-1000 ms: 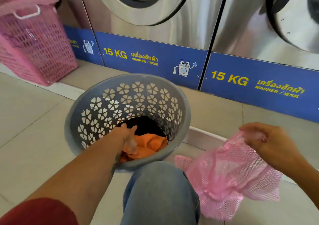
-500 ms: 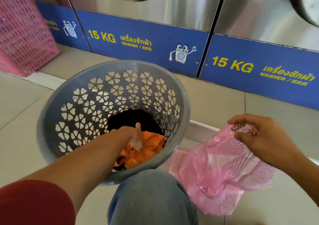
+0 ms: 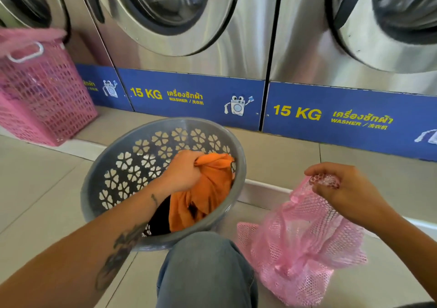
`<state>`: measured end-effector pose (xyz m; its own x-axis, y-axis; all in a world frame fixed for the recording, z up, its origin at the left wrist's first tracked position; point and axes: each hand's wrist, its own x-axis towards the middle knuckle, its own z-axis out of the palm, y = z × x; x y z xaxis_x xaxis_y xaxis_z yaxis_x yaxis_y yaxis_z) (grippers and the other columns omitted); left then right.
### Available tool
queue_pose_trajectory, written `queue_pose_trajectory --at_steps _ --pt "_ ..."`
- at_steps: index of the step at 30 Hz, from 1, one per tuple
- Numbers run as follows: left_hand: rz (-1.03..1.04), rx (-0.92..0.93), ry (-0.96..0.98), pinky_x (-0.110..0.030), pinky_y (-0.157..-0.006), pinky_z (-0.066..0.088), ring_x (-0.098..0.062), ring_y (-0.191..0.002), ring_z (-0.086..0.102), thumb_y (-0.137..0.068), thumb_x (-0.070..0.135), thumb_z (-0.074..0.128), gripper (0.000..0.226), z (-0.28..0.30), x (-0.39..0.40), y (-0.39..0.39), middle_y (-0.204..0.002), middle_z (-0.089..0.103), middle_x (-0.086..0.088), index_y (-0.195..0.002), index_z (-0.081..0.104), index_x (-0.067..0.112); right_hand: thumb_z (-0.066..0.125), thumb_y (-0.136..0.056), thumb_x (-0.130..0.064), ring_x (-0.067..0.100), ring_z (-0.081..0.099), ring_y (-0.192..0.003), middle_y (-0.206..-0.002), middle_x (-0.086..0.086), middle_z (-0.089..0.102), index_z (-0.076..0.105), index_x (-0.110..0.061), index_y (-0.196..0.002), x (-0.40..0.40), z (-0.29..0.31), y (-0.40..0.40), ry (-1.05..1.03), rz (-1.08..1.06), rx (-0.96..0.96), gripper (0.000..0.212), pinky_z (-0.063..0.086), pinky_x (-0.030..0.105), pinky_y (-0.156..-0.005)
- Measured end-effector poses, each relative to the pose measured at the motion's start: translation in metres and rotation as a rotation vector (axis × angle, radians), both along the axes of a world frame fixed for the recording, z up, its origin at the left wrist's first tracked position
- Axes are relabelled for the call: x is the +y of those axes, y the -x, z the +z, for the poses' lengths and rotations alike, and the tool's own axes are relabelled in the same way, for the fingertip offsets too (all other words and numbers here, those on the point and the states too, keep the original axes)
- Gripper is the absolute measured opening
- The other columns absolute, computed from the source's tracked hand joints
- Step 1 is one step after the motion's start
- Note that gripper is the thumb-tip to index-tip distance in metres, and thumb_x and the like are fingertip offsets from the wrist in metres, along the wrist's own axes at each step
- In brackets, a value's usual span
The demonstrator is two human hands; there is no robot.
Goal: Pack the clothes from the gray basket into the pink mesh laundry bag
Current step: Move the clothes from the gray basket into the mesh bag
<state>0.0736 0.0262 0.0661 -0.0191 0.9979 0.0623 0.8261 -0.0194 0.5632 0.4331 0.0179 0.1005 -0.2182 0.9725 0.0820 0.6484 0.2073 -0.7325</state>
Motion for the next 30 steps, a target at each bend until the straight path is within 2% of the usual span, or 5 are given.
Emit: queue_pose_trajectory --at_steps 7,12,18,23,30 --pt "0.041 -0.162 -0.416 -0.034 -0.064 0.032 -0.020 -0.074 0.051 -0.070 0.008 0.038 0.023 0.102 -0.026 -0.084 -0.076 0.058 -0.004 -0.077 0.059 0.012 0.071 -0.081 0.001 0.001 0.062 -0.075 -0.097 -0.009 0.071 0.070 -0.031 -0.097 -0.008 0.013 -0.018 -0.008 -0.031 0.103 0.036 0.048 0.022 -0.080" --pt "0.122 -0.305 0.156 -0.035 -0.073 0.048 -0.017 -0.080 0.064 -0.088 0.031 0.059 0.021 0.085 -0.037 -0.121 -0.084 0.072 -0.003 -0.086 0.071 0.014 0.069 -0.081 0.002 0.006 0.065 -0.089 -0.099 -0.010 0.070 0.069 -0.029 -0.100 -0.021 0.014 -0.031 -0.016 -0.036 0.093 0.037 0.045 0.022 -0.087" --pt "0.271 0.228 0.285 -0.047 -0.106 0.040 -0.037 -0.131 0.039 -0.073 0.059 0.069 0.071 0.040 -0.033 -0.120 -0.141 0.040 -0.015 -0.131 0.047 0.023 0.068 -0.081 0.003 0.010 0.063 -0.093 -0.099 -0.008 0.069 0.072 -0.023 -0.104 -0.028 0.013 -0.037 -0.022 -0.028 0.024 0.035 0.044 0.022 -0.091" --pt "0.300 -0.266 0.524 -0.039 -0.087 0.046 -0.032 -0.118 0.051 -0.076 0.039 0.082 0.107 0.036 -0.033 -0.114 -0.146 0.041 -0.010 -0.151 0.007 0.024 0.067 -0.082 0.000 0.007 0.060 -0.097 -0.102 -0.011 0.068 0.072 -0.024 -0.108 -0.031 0.014 -0.040 -0.013 -0.035 -0.012 0.035 0.038 0.017 -0.089" --pt "0.335 -0.609 0.617 -0.046 -0.072 0.063 -0.034 -0.095 0.071 -0.061 0.027 0.092 0.073 0.028 -0.032 -0.089 -0.108 0.072 -0.015 -0.124 0.058 0.015 0.065 -0.084 0.000 0.008 0.061 -0.098 -0.104 -0.009 0.068 0.072 -0.022 -0.110 -0.031 0.012 -0.037 -0.006 -0.025 -0.040 0.035 0.041 0.020 -0.091"
